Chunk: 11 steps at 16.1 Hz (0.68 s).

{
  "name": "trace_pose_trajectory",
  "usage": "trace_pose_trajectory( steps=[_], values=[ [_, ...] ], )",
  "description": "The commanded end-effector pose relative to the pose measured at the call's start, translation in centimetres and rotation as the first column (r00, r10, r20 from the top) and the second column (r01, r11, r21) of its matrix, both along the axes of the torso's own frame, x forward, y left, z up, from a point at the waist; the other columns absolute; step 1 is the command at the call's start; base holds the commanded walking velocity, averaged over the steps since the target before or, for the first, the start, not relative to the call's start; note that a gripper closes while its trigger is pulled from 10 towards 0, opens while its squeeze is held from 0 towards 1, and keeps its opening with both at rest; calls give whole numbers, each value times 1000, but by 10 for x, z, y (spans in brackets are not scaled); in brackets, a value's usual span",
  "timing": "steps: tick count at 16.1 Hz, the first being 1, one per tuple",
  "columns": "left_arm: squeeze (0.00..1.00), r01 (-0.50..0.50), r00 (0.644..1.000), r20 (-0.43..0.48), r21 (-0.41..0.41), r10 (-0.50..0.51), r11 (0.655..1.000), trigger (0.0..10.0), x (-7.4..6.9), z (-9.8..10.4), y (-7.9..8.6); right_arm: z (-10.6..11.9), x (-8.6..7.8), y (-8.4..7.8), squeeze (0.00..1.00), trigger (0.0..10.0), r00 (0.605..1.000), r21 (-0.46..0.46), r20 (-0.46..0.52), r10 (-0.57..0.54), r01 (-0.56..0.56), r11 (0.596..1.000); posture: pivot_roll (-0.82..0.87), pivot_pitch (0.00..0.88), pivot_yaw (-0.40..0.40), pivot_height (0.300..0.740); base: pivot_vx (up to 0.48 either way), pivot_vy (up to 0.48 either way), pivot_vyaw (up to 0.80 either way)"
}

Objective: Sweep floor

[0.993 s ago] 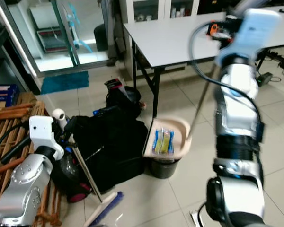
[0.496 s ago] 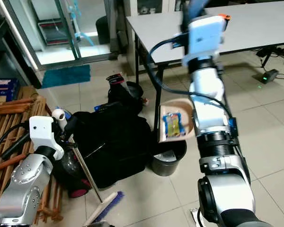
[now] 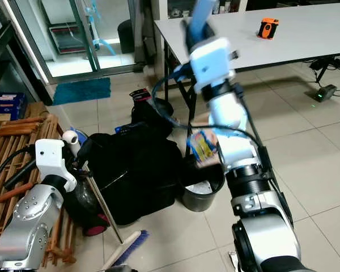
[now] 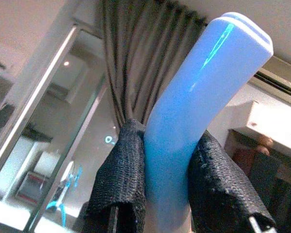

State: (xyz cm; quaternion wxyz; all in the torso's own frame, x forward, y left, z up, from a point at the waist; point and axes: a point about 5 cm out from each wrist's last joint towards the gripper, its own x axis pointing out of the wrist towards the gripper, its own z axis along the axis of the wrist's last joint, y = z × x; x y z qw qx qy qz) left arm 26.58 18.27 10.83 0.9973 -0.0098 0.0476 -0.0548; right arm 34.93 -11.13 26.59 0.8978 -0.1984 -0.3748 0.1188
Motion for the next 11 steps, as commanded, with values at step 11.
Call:
trace_pose_trajectory(
  steps=[11],
  values=[
    [0, 42, 998, 42, 33, -44, 999, 10000, 8, 10, 0, -6, -11, 12, 0, 10000, 997, -244, 66, 28, -11, 970, 65, 0, 96, 740, 0, 0, 0]
  ],
)
